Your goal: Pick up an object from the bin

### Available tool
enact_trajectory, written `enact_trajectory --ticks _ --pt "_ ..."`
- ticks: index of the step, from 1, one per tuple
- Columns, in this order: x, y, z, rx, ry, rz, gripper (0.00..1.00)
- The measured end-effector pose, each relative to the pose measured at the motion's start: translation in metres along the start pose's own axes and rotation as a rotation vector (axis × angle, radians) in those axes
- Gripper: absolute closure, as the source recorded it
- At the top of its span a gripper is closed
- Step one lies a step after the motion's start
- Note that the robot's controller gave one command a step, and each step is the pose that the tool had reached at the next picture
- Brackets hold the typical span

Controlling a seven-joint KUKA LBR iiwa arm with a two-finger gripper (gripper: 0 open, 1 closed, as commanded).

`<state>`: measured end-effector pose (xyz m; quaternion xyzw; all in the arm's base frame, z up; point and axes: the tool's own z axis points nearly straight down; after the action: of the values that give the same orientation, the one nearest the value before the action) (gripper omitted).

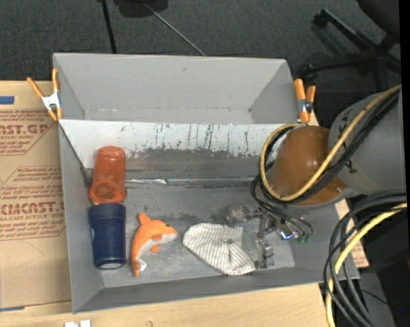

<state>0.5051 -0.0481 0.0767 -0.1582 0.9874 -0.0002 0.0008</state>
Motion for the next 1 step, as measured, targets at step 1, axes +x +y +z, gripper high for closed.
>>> enact_trajectory --ticks 1 --pt "-0.0220 0.0241 0.0068 -0.001 -0.001 0.204 1.00"
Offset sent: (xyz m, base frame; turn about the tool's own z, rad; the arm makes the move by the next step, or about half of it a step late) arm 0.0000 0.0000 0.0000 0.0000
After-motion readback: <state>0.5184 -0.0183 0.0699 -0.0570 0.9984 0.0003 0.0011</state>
